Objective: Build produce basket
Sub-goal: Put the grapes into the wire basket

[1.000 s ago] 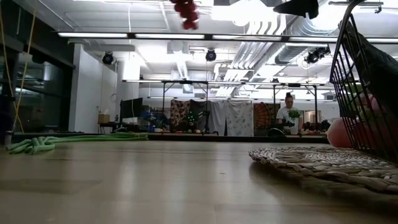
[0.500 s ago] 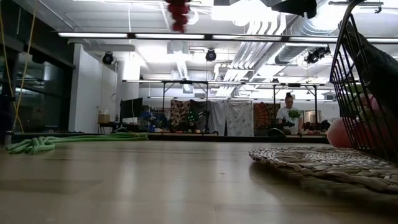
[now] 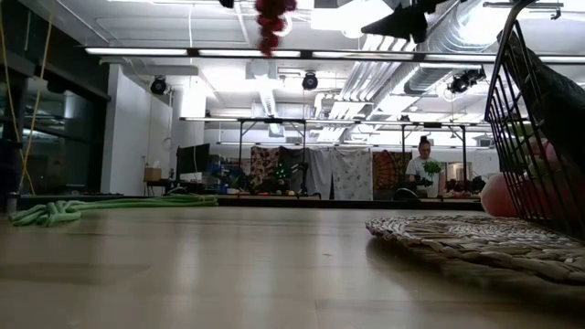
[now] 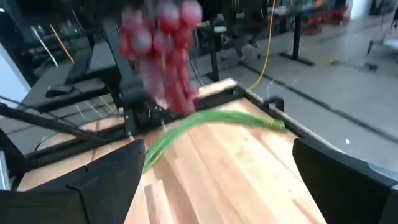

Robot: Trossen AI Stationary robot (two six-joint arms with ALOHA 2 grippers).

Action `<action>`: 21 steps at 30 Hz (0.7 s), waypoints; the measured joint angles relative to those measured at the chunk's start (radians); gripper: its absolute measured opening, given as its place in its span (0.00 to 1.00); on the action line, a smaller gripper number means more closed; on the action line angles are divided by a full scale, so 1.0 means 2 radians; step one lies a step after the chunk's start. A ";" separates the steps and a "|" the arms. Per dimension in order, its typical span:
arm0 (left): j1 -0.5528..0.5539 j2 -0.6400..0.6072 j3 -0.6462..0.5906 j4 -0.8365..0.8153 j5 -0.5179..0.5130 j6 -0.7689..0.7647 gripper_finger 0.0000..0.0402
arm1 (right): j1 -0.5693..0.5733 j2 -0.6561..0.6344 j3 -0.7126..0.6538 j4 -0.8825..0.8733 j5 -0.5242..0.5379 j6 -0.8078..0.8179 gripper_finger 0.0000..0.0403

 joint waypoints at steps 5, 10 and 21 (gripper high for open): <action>-0.010 0.041 0.000 0.048 0.031 -0.023 0.00 | 0.000 -0.022 0.000 0.033 0.039 -0.037 0.99; -0.035 0.095 0.008 0.118 0.035 -0.024 0.00 | 0.000 -0.079 0.000 0.047 0.069 -0.070 0.99; -0.082 0.279 0.186 0.119 0.101 -0.020 0.00 | 0.000 -0.169 0.000 0.043 0.093 -0.098 0.99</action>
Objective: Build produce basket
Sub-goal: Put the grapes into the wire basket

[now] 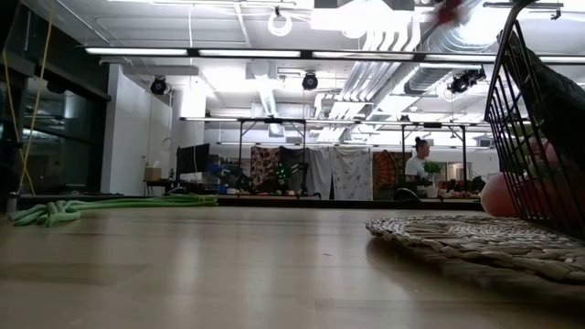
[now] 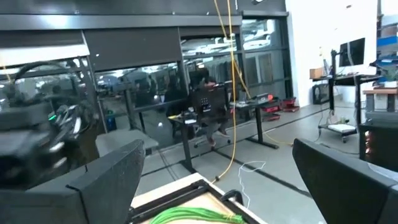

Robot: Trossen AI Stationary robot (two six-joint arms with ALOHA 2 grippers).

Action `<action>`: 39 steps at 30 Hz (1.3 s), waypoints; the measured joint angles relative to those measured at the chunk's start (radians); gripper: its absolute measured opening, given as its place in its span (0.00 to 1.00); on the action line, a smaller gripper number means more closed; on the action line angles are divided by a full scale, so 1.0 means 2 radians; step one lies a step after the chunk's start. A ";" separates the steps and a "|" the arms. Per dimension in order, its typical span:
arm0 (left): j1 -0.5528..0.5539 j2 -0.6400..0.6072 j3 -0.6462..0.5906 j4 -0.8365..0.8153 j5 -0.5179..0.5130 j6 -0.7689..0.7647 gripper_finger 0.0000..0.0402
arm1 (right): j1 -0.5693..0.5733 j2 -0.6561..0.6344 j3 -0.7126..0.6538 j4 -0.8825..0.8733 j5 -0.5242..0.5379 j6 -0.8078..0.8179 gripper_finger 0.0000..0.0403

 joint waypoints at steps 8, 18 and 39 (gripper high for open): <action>-0.025 0.115 0.126 -0.004 0.059 -0.017 0.00 | 0.000 -0.016 0.000 -0.008 0.003 -0.002 0.99; -0.064 0.206 0.191 -0.005 0.095 -0.053 0.00 | 0.000 -0.016 0.000 -0.023 0.003 -0.012 0.99; -0.083 0.274 0.220 -0.010 0.101 -0.070 0.03 | 0.000 -0.016 0.000 -0.027 0.003 -0.012 0.99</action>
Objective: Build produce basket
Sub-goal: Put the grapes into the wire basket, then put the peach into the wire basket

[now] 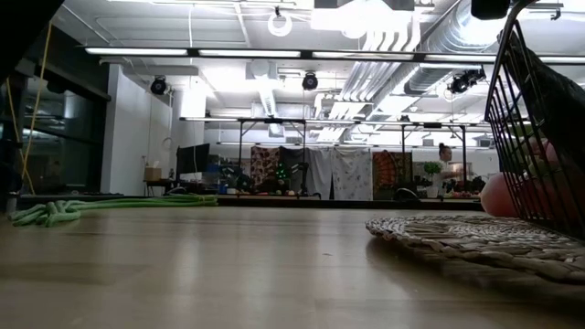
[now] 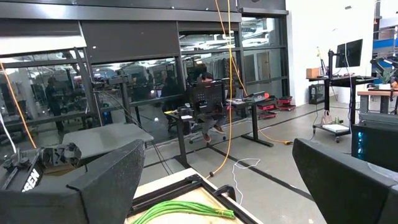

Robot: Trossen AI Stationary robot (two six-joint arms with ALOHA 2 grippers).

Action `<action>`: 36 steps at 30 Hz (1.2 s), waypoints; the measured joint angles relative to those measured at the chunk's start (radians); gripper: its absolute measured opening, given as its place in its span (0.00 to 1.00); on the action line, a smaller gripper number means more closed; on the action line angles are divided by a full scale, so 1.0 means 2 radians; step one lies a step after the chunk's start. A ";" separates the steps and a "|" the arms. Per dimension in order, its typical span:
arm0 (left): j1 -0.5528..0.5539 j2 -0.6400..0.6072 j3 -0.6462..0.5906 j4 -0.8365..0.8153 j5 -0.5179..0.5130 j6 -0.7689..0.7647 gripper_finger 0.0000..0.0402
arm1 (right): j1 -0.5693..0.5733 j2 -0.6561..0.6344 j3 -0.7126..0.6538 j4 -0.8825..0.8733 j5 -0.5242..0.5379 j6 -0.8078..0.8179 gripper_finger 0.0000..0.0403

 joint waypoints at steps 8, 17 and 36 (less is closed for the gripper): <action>0.001 0.000 0.000 -0.003 -0.008 -0.004 0.08 | 0.000 0.000 0.000 0.000 0.000 0.000 0.99; 0.015 -0.009 0.000 -0.029 0.006 -0.017 0.34 | 0.000 0.000 0.000 0.000 0.000 0.000 0.99; 0.208 -0.264 -0.070 -0.290 0.084 0.078 0.54 | 0.000 0.000 0.000 -0.004 -0.003 0.000 0.99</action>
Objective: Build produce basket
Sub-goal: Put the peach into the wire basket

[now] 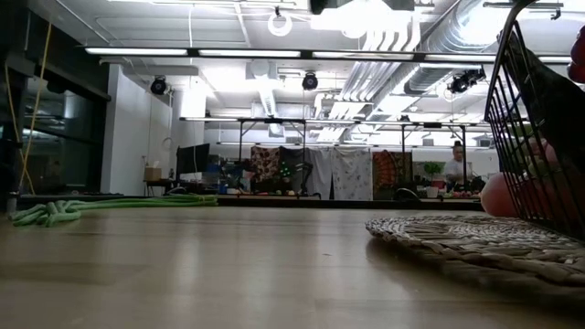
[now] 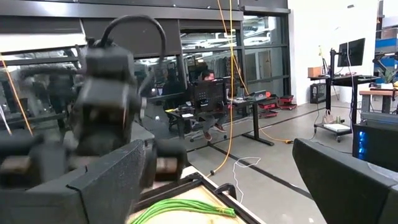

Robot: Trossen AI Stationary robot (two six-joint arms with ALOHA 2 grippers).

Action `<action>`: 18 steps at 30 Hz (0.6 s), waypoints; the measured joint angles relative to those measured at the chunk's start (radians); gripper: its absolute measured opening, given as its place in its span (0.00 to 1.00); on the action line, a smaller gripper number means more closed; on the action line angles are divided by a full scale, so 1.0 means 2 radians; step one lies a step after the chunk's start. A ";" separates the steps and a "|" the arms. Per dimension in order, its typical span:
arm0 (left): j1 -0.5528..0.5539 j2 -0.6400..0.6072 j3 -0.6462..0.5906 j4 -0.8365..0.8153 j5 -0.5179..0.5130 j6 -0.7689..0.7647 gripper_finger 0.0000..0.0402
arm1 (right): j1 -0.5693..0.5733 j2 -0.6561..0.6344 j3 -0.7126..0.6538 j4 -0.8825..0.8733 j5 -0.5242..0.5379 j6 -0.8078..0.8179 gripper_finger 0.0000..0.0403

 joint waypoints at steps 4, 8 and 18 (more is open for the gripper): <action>0.020 -0.094 -0.110 0.087 -0.024 -0.013 0.54 | 0.000 0.000 0.000 0.000 -0.001 0.001 0.99; 0.023 -0.194 -0.240 0.181 -0.074 -0.034 0.54 | 0.000 0.000 0.000 -0.010 -0.026 0.032 0.99; 0.022 -0.439 -0.459 0.250 -0.193 -0.069 0.54 | 0.000 0.014 0.000 -0.081 -0.060 0.091 0.99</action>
